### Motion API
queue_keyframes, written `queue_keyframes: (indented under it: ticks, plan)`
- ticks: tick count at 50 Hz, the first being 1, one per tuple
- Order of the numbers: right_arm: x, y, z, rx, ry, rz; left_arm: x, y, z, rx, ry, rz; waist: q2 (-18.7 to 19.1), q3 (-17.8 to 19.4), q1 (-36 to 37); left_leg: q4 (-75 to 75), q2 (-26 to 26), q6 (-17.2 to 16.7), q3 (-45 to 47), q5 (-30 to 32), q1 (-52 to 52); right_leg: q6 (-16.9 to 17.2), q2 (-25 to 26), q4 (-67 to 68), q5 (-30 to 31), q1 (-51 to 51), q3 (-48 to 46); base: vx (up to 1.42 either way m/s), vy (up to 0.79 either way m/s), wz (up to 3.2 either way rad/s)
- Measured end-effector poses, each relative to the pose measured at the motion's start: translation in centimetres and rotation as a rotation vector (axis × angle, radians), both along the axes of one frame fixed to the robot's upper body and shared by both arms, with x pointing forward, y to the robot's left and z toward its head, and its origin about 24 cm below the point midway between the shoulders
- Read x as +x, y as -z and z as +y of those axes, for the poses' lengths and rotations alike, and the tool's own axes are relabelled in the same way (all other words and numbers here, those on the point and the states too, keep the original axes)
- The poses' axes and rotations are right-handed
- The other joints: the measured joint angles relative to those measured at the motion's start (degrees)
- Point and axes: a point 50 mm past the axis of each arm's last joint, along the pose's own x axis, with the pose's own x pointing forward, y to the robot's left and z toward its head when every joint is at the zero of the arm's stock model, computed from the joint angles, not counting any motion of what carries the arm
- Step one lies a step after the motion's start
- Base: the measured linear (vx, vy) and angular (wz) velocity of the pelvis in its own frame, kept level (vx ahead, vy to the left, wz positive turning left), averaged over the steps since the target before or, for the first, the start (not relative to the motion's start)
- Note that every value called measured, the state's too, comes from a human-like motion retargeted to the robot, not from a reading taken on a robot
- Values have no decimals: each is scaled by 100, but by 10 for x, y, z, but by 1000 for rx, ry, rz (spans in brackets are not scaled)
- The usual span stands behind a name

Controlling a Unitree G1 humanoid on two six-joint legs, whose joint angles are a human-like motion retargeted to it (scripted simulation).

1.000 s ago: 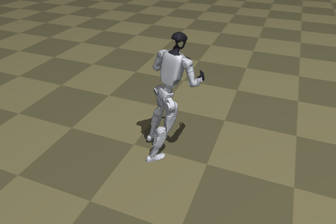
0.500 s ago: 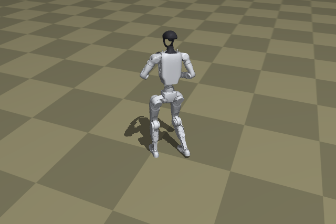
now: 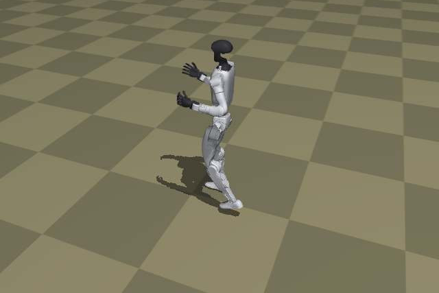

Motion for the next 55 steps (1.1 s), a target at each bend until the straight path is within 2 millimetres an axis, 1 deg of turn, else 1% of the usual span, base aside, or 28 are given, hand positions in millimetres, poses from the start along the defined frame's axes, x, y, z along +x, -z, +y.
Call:
queue_keyframes:
  ticks: [2,3,5,7,10,12,13,15,17,19,22,23,25,28,30,32,33,35,38,40,42,44,45,46,48,50,52,55]
  plan:
    - [-9,2,6,-17,-55,-7,1,2,-2,-9,0,-4,16,-34,-130,-832,46,-56,109,127,360,144,71,-379,147,0,367,-52,16,21]
    - [-11,2,7,-33,-77,-12,6,1,-5,-18,-2,-18,73,4,-236,-1142,131,-48,232,-65,495,131,120,-562,12,65,592,-58,18,43]
    - [-15,2,10,-68,-111,-27,25,-9,-16,-43,3,-91,358,199,-370,-1609,452,97,458,-732,741,64,323,-39,-719,-40,736,-62,20,45]
    - [-13,9,9,-100,-92,6,52,-31,-37,-52,31,-215,634,431,-384,-1621,711,426,447,-1497,725,-187,329,1510,-1744,-377,304,-63,20,54]
    - [-8,36,5,-167,-11,124,82,-82,-76,0,124,-444,661,658,-225,-698,634,952,182,-2275,79,-801,-165,3794,-2843,-657,-230,-60,16,70]
    - [-13,49,0,-206,5,175,84,-117,-93,53,183,-599,574,666,6,-210,473,982,175,-2258,-414,-962,-163,4434,-3141,-544,32,-51,13,43]
    - [-18,50,-3,-203,-6,184,81,-130,-97,60,205,-665,528,636,146,-190,405,940,212,-2125,-573,-930,-43,4500,-3198,-426,267,-45,12,3]
    - [-29,48,-4,-156,-65,190,68,-144,-96,0,243,-734,456,479,396,-604,323,827,288,-1664,-673,-769,241,4161,-3124,-39,665,-41,10,-36]
    - [-40,43,-4,-106,-142,191,51,-136,-80,-139,263,-694,426,162,541,-1429,321,725,311,-931,-614,-630,402,3259,-2724,457,760,-41,7,-67]
    - [-46,40,-2,-100,-205,183,38,-117,-60,-233,243,-593,438,-214,651,-2187,383,602,324,-114,-637,-562,502,2145,-2106,886,677,-48,2,-79]
    - [-44,33,5,-158,-295,137,23,-79,-28,-203,148,-393,449,-597,918,-3027,504,282,589,753,-804,-448,506,576,-1346,1221,525,-60,-1,-132]
    - [-41,29,9,-190,-319,106,18,-67,-20,-167,114,-327,440,-597,1023,-3139,540,206,763,748,-845,-405,448,219,-1268,1252,455,-71,-6,-160]
    - [-25,18,22,-256,-354,25,12,-43,-7,-133,44,-212,421,-292,1122,-2950,602,239,1250,334,-859,-332,294,-285,-1338,1292,437,-80,-11,-154]
    - [6,-3,45,-312,-282,-87,23,-14,-9,-194,-28,-111,303,354,970,-824,790,756,2026,-934,-1197,-396,46,-164,-1928,976,743,-84,-17,-115]
    - [19,-16,54,-317,-179,-153,38,-9,-19,-240,-41,-120,309,661,767,954,1155,1029,2353,-1645,-1392,-557,107,303,-2349,581,945,-78,-18,-93]
    - [20,-22,52,-249,-108,-181,54,-30,-31,-203,4,-236,350,774,487,2022,1469,1114,2477,-1988,-1312,-688,305,835,-2491,76,1058,-73,-18,-60]
    - [16,-21,46,-193,-95,-167,60,-47,-37,-166,37,-317,366,770,298,2253,1512,1089,2457,-2059,-1192,-699,375,964,-2447,-122,1055,-70,-15,4]
    - [4,-11,22,-89,-73,-100,72,-88,-53,-83,101,-499,412,674,-164,2219,1408,905,2222,-2063,-913,-630,426,849,-2179,-358,873,-67,-10,85]
    - [-18,31,-20,-121,23,113,81,-140,-80,-17,171,-720,495,321,-984,1001,977,450,1624,-1649,-257,-463,286,-4,-1308,-335,331,-67,1,163]
    - [-35,64,-46,-193,74,290,81,-165,-100,-1,232,-825,483,145,-1386,-193,717,251,1241,-1115,341,-337,175,-542,-542,-301,38,-72,10,142]
    - [-54,90,-64,-234,101,430,75,-183,-117,-13,298,-918,438,129,-1546,-1374,612,174,1011,-729,982,-128,108,-876,79,-312,-46,-79,16,89]
    - [-64,103,-69,-228,118,489,66,-199,-131,-23,346,-1014,396,363,-1547,-2176,638,73,858,-796,1429,13,67,-911,148,-332,-41,-90,20,58]
    - [-66,106,-69,-225,130,498,61,-207,-136,-37,363,-1063,399,512,-1510,-2414,681,9,784,-970,1535,13,46,-809,-24,-363,-59,-97,24,53]
    - [-63,105,-65,-225,137,482,58,-213,-140,-50,373,-1097,431,683,-1432,-2427,743,-35,749,-1247,1477,-40,-8,-450,-425,-433,-193,-99,26,58]
    - [-52,103,-52,-233,140,436,55,-219,-149,-58,385,-1145,477,962,-1277,-1781,850,31,790,-1923,947,-105,-309,1144,-1410,-920,-535,-96,28,71]
    - [-32,98,-33,-267,122,374,60,-214,-152,-48,371,-1118,533,1247,-995,-788,867,337,883,-2440,258,-304,-648,2846,-2203,-1274,-714,-93,25,40]
    - [-8,79,-8,-310,82,257,70,-193,-144,-24,339,-1007,635,1498,-492,-458,839,600,955,-2450,-96,-616,-616,3820,-2693,-1223,-562,-90,18,-50]
    - [11,27,21,-295,8,18,72,-134,-107,-52,272,-731,693,1428,262,-700,857,512,1290,-1978,-409,-776,-409,4924,-3002,-1113,-207,-71,8,-104]
